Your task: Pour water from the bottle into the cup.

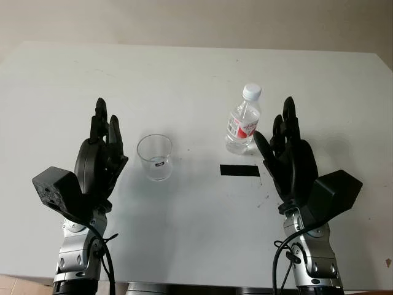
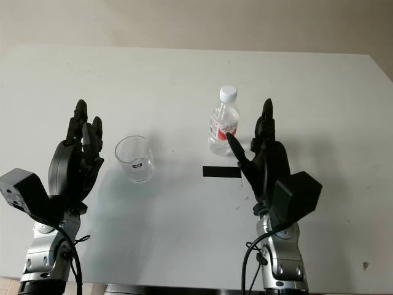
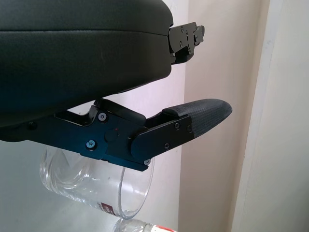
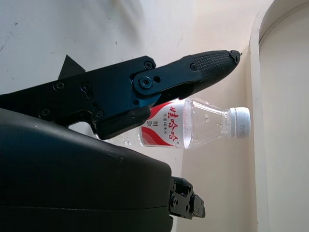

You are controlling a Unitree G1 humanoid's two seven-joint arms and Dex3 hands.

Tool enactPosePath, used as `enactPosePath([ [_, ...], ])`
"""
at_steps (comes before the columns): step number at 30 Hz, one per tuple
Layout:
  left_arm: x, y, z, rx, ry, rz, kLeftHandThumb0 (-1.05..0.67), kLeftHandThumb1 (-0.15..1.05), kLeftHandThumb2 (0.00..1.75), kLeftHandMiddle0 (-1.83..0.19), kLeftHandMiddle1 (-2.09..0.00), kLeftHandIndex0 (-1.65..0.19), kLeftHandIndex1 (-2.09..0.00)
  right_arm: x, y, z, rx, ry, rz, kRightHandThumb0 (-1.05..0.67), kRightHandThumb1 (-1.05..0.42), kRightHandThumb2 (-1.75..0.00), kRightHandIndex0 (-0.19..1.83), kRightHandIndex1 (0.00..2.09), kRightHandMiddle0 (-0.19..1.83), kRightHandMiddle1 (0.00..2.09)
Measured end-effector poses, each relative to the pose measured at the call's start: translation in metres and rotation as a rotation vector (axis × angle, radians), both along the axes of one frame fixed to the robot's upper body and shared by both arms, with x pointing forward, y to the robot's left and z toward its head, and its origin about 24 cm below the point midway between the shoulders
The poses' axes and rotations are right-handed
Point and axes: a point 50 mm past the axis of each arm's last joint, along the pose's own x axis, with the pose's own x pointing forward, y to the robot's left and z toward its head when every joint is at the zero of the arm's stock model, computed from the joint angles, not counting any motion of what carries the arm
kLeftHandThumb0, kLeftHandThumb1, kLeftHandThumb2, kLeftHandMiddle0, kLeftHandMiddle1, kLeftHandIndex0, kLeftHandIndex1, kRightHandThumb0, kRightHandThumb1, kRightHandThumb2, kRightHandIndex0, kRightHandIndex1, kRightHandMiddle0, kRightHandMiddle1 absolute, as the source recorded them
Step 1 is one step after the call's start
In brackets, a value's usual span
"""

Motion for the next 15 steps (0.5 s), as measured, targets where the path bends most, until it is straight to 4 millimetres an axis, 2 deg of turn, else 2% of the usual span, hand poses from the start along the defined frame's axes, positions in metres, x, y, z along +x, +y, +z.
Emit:
enactPosePath([
  [10,0.002,-0.001,0.001,0.006,-0.008,-0.002,-0.71,1.05,0.75,0.14,-0.05,0.18,-0.05,0.002,0.000,-0.006,0.003,0.029,0.000,-0.84,-1.01,-0.04,-0.19,0.00,-0.19,0.00],
  [15,0.005,-0.002,0.001,0.004,-0.007,-0.004,-0.72,1.05,0.74,0.14,-0.05,0.18,-0.05,0.015,-0.003,-0.006,-0.001,0.042,0.028,-0.79,-0.96,-0.04,-0.19,0.00,-0.19,0.00],
])
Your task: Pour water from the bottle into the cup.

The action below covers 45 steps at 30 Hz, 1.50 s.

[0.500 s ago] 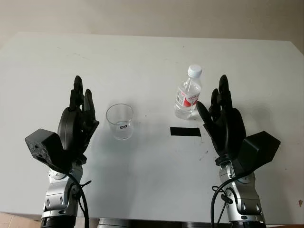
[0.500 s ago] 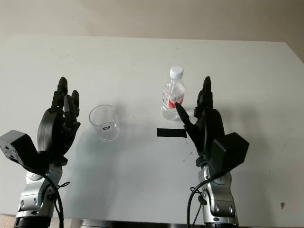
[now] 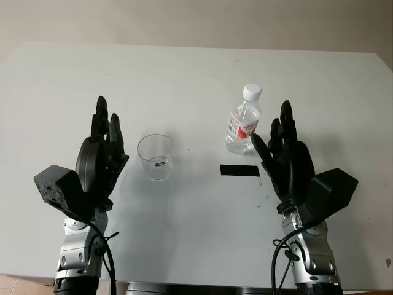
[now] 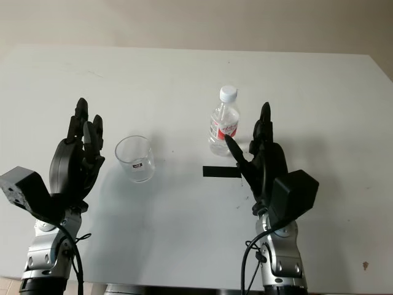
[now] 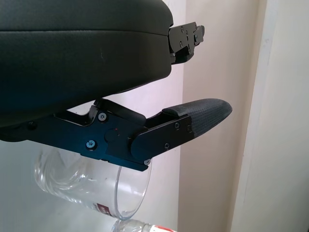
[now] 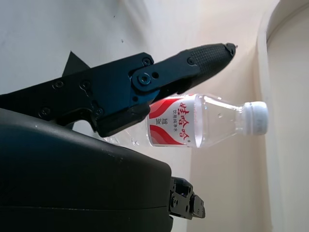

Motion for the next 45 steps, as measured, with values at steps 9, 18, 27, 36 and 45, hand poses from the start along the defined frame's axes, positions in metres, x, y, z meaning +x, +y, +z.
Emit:
enactPosePath([
  [9,0.002,-0.001,0.000,-0.009,-0.012,0.002,-0.71,1.05,0.74,0.15,-0.05,0.18,-0.05,0.054,-0.011,0.018,-0.149,0.026,0.038,-0.86,-0.95,-0.05,-0.19,0.00,-0.19,0.00],
  [18,0.002,0.000,0.000,-0.013,-0.017,0.011,-0.70,1.05,0.73,0.15,-0.05,0.18,-0.05,0.079,-0.006,0.013,-0.260,0.122,0.027,-0.93,-0.93,-0.05,-0.19,0.00,-0.19,0.00],
  [27,0.002,0.003,0.000,-0.031,-0.021,0.023,-0.70,1.05,0.73,0.14,-0.06,0.17,-0.06,0.080,0.001,0.004,-0.258,0.118,0.151,-0.88,-0.90,-0.04,-0.19,0.00,-0.19,0.00],
  [36,0.002,0.003,-0.002,-0.042,-0.014,0.021,-0.69,1.05,0.73,0.14,-0.05,0.18,-0.05,0.076,0.007,0.000,-0.168,0.021,0.137,-0.72,-0.87,-0.05,-0.11,0.04,-0.02,0.09],
  [45,0.002,0.002,-0.002,-0.042,-0.013,0.020,-0.70,1.05,0.73,0.14,-0.05,0.17,-0.05,0.078,0.023,0.000,-0.218,-0.033,0.065,-0.30,-0.94,-0.05,0.10,1.24,0.05,1.56],
])
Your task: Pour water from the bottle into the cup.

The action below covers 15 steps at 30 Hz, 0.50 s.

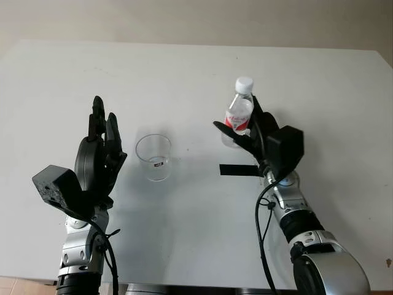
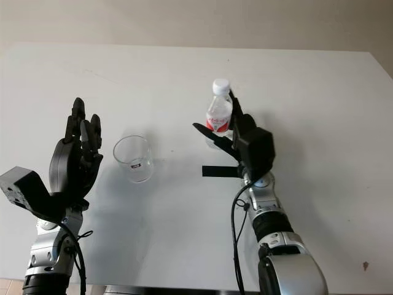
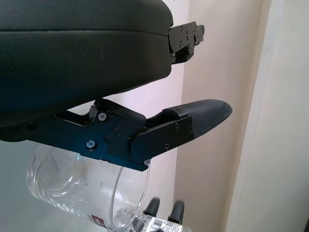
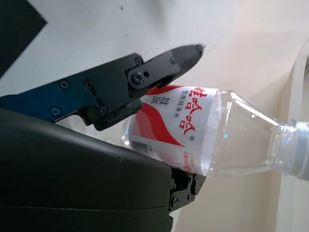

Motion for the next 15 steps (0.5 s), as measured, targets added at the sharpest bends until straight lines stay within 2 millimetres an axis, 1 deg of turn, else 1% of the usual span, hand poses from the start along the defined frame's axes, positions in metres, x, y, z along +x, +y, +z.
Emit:
enactPosePath([
  [1,0.000,0.000,0.000,0.000,0.000,0.000,-0.70,1.05,0.73,0.14,-0.05,0.18,-0.05,0.001,0.001,0.001,-0.010,-0.005,0.000,-0.31,-0.94,-0.05,0.06,1.51,0.08,1.74],
  [3,0.000,0.000,0.000,0.000,-0.004,0.001,-0.70,1.05,0.72,0.14,-0.05,0.18,-0.05,0.004,0.005,0.002,-0.029,-0.007,0.008,-0.34,-0.94,-0.05,0.05,1.73,0.11,1.90],
  [6,0.000,-0.001,0.000,0.001,-0.008,0.002,-0.70,1.05,0.72,0.14,-0.05,0.17,-0.05,0.009,0.010,0.007,-0.059,-0.005,0.032,-0.36,-0.93,-0.05,0.09,1.90,0.14,1.99],
  [7,0.000,-0.001,0.000,0.001,-0.009,0.003,-0.70,1.05,0.72,0.13,-0.05,0.17,-0.05,0.010,0.012,0.009,-0.073,-0.006,0.042,-0.38,-0.94,-0.05,0.12,1.99,0.16,2.05],
  [8,0.000,-0.001,0.000,0.001,-0.010,0.003,-0.70,1.05,0.72,0.13,-0.05,0.17,-0.06,0.012,0.013,0.010,-0.091,-0.006,0.049,-0.40,-0.94,-0.06,0.13,2.04,0.19,2.07],
  [9,0.000,-0.001,0.000,0.001,-0.010,0.004,-0.70,1.05,0.72,0.13,-0.06,0.17,-0.06,0.013,0.015,0.011,-0.114,-0.009,0.051,-0.40,-0.95,-0.06,0.21,2.07,0.23,2.08],
  [10,0.000,-0.001,0.000,0.000,-0.009,0.005,-0.70,1.05,0.72,0.13,-0.06,0.17,-0.06,0.014,0.015,0.012,-0.139,-0.013,0.052,-0.40,-0.98,-0.06,0.40,2.08,0.34,2.09],
  [12,0.000,-0.001,0.000,-0.002,-0.009,0.009,-0.71,1.05,0.71,0.13,-0.06,0.16,-0.06,0.015,0.016,0.013,-0.170,-0.018,0.053,-0.37,-1.01,-0.06,0.66,2.09,0.48,2.09],
  [13,0.000,-0.001,0.000,-0.002,-0.008,0.011,-0.70,1.05,0.71,0.12,-0.06,0.16,-0.06,0.015,0.016,0.014,-0.174,-0.018,0.054,-0.34,-1.03,-0.06,0.76,2.09,0.55,2.09],
  [15,0.000,-0.001,0.000,-0.007,-0.007,0.016,-0.70,1.05,0.71,0.12,-0.06,0.16,-0.06,0.016,0.017,0.015,-0.190,-0.022,0.050,-0.31,-1.04,-0.07,0.85,2.09,0.67,2.09],
])
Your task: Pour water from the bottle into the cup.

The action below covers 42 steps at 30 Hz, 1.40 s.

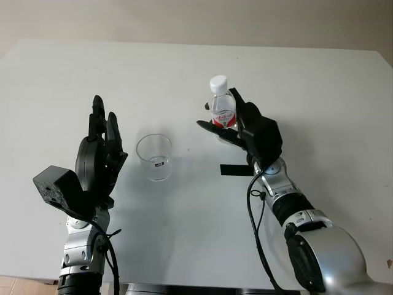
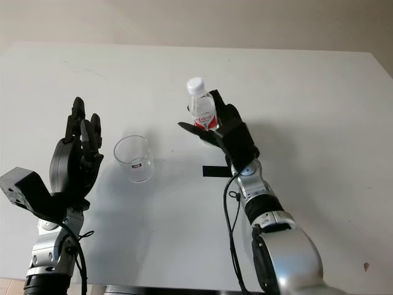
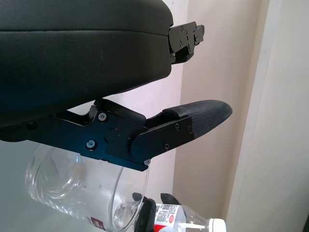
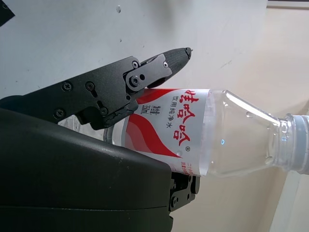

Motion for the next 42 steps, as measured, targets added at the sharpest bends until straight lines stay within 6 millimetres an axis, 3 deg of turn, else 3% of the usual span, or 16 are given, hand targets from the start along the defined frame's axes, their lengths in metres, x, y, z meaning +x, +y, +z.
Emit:
enactPosePath([
  [8,0.000,-0.001,0.000,-0.002,0.002,0.006,-0.71,1.05,0.72,0.11,-0.06,0.16,-0.06,0.000,0.005,0.013,-0.313,-0.186,0.001,-0.17,-1.05,-0.12,1.01,2.09,0.83,2.09],
  [14,0.000,-0.001,0.000,-0.001,0.002,0.004,-0.73,1.05,0.73,0.12,-0.05,0.16,-0.05,0.004,0.009,0.036,-0.513,-0.371,0.024,-0.17,-1.05,-0.14,1.06,2.09,0.78,2.09],
  [19,0.000,-0.001,0.000,-0.001,0.001,0.004,-0.72,1.05,0.73,0.12,-0.05,0.16,-0.06,0.006,0.012,0.045,-0.628,-0.459,0.037,-0.17,-1.04,-0.10,1.01,2.09,0.71,2.09],
  [26,0.000,-0.002,0.000,0.005,0.003,0.003,-0.73,1.05,0.73,0.12,-0.05,0.16,-0.06,0.008,0.015,0.059,-0.681,-0.535,0.047,-0.18,-1.04,-0.09,1.03,2.09,0.75,2.09],
  [42,0.000,-0.004,-0.001,0.010,0.004,0.004,-0.75,1.05,0.74,0.12,-0.05,0.16,-0.05,0.010,0.025,0.066,-0.767,-0.597,0.076,-0.20,-1.04,-0.08,0.96,2.09,0.73,2.09],
])
